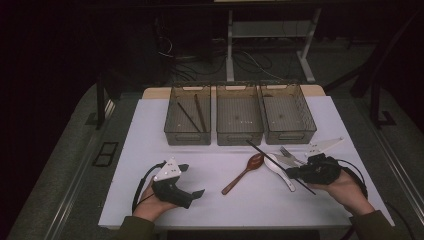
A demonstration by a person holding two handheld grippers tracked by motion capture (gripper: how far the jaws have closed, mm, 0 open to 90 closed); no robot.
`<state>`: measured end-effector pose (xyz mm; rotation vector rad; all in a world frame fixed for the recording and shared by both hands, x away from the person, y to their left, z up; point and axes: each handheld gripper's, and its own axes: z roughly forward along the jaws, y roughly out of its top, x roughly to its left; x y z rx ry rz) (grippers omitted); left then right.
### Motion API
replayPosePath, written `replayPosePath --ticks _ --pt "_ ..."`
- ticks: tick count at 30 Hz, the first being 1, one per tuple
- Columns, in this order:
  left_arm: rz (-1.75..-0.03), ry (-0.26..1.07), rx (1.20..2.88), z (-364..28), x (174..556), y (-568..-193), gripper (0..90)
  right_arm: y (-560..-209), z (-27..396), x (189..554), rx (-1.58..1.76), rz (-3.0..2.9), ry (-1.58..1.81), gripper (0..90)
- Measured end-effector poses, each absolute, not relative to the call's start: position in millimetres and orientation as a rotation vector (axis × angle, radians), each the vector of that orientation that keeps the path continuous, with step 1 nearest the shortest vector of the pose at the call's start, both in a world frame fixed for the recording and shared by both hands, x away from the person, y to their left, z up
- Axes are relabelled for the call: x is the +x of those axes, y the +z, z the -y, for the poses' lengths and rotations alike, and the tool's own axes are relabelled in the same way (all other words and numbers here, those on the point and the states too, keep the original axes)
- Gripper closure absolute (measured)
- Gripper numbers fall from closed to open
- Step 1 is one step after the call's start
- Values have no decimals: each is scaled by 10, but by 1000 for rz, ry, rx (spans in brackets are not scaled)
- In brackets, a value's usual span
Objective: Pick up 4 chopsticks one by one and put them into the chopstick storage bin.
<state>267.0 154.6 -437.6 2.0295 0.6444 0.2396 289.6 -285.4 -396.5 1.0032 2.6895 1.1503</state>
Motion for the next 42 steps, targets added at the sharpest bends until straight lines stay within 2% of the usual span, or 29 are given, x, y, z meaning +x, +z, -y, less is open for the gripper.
replayPosePath --ticks 16,42 --pt "-643 240 2026 -1541 2672 -4383 0 -3892 2720 3132 1026 -2574 1336 855" --pt "-643 239 2026 -1537 2676 -4383 0 -3690 2170 3529 955 -2469 1441 855"
